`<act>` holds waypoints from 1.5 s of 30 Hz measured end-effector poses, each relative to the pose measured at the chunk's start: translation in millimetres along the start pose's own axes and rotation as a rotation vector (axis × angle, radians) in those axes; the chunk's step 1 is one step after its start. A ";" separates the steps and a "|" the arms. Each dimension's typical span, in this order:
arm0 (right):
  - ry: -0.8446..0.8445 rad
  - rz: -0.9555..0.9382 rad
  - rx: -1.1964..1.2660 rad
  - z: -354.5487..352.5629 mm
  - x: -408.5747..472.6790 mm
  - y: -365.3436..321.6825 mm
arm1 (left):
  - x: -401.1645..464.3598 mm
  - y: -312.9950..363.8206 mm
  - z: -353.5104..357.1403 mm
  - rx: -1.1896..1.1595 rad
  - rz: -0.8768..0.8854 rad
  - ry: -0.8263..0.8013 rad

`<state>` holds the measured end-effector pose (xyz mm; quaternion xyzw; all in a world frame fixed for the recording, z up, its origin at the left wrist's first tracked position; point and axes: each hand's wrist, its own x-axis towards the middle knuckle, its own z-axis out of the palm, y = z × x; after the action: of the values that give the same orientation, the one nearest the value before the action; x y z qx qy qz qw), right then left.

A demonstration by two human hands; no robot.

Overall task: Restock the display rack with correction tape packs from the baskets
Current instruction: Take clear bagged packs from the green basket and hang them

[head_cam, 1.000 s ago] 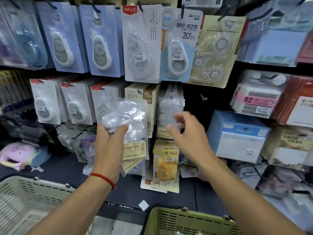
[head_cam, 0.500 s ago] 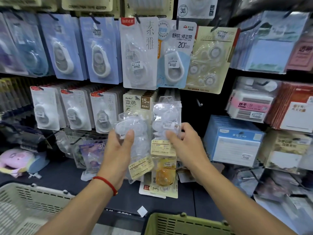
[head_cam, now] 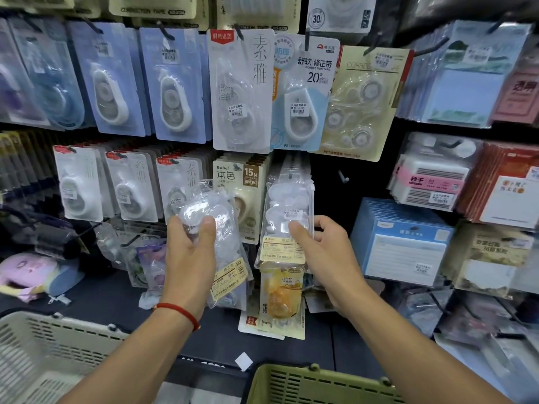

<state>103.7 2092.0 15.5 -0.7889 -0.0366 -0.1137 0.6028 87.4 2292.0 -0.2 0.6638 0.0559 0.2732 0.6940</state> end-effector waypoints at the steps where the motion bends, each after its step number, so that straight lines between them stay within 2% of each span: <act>1: 0.018 -0.010 -0.104 -2.1 0.9 1.0 | -0.7 0.8 -0.5 0.006 0.012 0.006; 3: 0.087 -0.070 -0.364 -6.3 2.2 2.6 | -1.8 2.9 -1.8 0.019 0.033 0.014; 5: 0.061 -0.137 -0.375 -7.8 3.5 3.0 | -3.0 3.1 0.2 0.020 0.026 -0.016; 7: -0.125 -0.124 -0.267 -4.8 1.3 2.5 | -7.4 3.3 7.4 0.016 -0.012 -0.078; 9: -0.313 -0.139 -0.269 0.6 -2.2 4.2 | -13.4 3.1 16.9 -0.062 -0.058 -0.144; 11: -0.349 -0.195 -0.305 4.0 -4.9 6.6 | -18.3 3.5 26.7 -0.128 -0.107 -0.190; 14: -0.253 -0.215 -0.252 -1.2 -5.0 10.8 | -19.2 4.9 37.9 -0.141 -0.151 -0.179; 19: 0.121 -0.129 -0.059 -29.4 -2.7 15.7 | -17.0 -1.1 45.3 -0.130 -0.222 -0.160; 21: 0.212 -0.078 -0.027 -43.0 -0.1 15.9 | -17.4 -2.9 46.7 -0.129 -0.221 -0.165; 27: 0.221 -0.041 0.003 -62.4 0.7 15.4 | -20.4 -0.3 49.1 -0.128 -0.220 -0.176; 33: 0.246 -0.037 -0.022 -65.9 -3.6 16.6 | -18.9 2.2 49.2 -0.229 -0.267 -0.163; 35: 0.263 -0.019 -0.229 -68.8 -3.9 16.8 | -20.2 4.1 50.0 -0.231 -0.259 -0.179; 37: 0.311 -0.101 -0.470 -69.9 -5.1 19.6 | -23.2 6.4 51.3 -0.217 -0.236 -0.214; 39: 0.225 -0.218 -0.465 -66.4 -6.0 21.9 | -25.8 6.4 54.1 -0.197 -0.203 -0.253; 42: -0.205 -0.110 -0.315 -55.5 -9.9 24.6 | -30.1 4.0 59.7 -0.206 -0.156 -0.314; 43: -0.296 -0.089 -0.307 -52.1 -11.8 26.8 | -31.9 3.8 61.0 -0.214 -0.146 -0.339; 45: -0.312 -0.059 -0.226 -48.5 -13.8 29.8 | -34.7 3.7 63.0 -0.208 -0.129 -0.389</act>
<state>89.6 2038.5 -3.7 -0.8582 -0.1396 -0.0109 0.4938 84.7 2220.0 0.5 0.6240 -0.0652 0.0993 0.7723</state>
